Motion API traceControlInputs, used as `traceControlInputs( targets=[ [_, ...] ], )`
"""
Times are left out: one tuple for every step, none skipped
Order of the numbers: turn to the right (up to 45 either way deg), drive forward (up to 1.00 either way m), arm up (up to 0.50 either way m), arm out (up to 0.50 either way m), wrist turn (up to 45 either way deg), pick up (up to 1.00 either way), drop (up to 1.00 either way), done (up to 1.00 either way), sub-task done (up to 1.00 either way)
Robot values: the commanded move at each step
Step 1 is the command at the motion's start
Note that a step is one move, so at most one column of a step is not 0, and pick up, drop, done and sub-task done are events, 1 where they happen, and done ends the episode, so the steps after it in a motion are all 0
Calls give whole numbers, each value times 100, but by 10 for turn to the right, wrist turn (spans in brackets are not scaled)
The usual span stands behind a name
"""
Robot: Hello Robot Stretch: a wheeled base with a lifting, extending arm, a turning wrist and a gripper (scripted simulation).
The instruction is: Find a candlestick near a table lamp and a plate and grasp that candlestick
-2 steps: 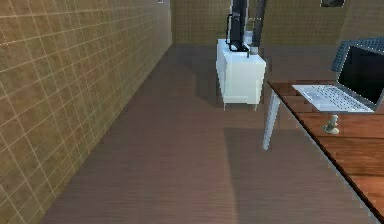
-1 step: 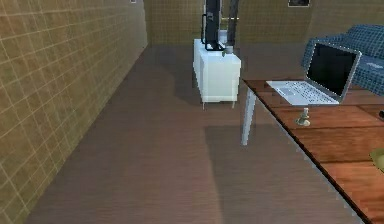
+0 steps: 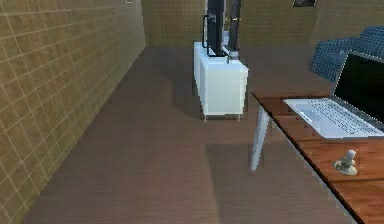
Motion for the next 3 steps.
traceControlInputs(
  targets=[
    [-420,0,0,0,0,0,0,0,0],
    [-30,0,0,0,0,0,0,0,0],
    [450,0,0,0,0,0,0,0,0]
  ],
)
